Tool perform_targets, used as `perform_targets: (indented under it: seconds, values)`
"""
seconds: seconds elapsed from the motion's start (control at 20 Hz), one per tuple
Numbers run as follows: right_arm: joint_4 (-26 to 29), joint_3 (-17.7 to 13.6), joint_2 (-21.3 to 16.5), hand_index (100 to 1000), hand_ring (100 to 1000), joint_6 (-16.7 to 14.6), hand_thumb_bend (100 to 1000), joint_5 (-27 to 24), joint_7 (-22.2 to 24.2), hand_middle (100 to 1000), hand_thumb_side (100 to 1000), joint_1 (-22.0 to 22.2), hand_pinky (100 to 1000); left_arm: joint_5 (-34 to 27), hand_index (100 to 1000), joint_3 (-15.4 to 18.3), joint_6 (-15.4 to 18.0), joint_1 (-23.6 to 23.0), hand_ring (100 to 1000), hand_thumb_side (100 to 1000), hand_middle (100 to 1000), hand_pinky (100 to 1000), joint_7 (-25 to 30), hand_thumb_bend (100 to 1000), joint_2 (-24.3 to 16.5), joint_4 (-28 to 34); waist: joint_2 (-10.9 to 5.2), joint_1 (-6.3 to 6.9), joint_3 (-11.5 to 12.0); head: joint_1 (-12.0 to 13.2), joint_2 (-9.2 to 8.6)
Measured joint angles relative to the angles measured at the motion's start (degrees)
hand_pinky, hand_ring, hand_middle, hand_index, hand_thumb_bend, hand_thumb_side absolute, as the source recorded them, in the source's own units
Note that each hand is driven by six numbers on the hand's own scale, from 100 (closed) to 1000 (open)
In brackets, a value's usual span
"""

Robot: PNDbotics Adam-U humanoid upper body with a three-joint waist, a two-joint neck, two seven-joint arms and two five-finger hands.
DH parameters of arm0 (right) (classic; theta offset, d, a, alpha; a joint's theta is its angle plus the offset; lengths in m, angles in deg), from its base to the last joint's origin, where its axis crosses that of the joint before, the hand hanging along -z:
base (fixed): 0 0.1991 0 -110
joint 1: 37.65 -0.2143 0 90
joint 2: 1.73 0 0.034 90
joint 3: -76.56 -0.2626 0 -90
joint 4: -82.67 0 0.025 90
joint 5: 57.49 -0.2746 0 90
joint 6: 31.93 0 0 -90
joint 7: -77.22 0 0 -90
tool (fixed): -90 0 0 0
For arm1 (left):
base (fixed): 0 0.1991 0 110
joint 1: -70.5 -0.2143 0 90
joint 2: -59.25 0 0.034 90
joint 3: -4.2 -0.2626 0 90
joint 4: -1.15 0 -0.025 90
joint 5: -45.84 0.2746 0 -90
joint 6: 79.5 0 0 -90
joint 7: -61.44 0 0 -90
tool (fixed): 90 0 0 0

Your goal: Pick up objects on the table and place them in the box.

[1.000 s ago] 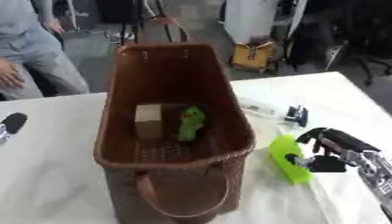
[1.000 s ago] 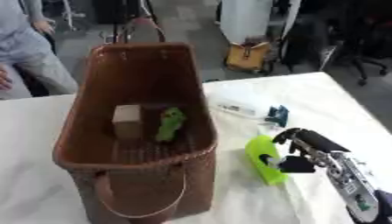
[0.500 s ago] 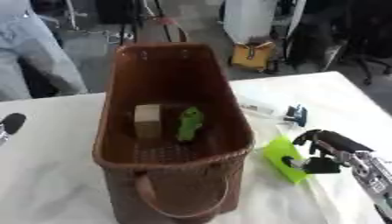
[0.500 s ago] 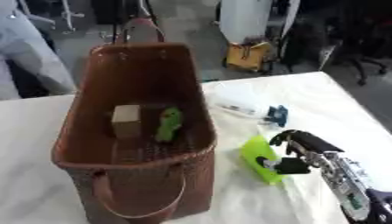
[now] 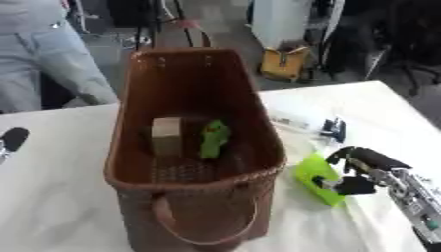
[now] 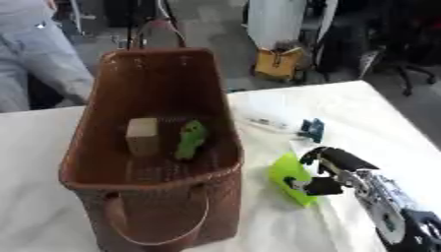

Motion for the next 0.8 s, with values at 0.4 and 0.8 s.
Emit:
perform_targets:
  seconds: [0.4,0.8]
  values:
    - [-1.2,1.4,0.0,796,658,-1.5,542,6.6,-0.6,725,706,-1.9,548,0.0,792,-0.3,0.0,0.0,633,502,653,671,0.0,739,0.0,0.0,-0.06,-0.03,0.2,-0.2,0.01]
    - [-2.4,2.3,0.5,742,631,-3.1,616,14.9,-0.6,671,643,-2.6,538,0.0,792,-0.3,0.1,0.0,633,504,653,671,0.1,738,0.0,0.0,-0.07,-0.24,0.4,-0.3,0.01]
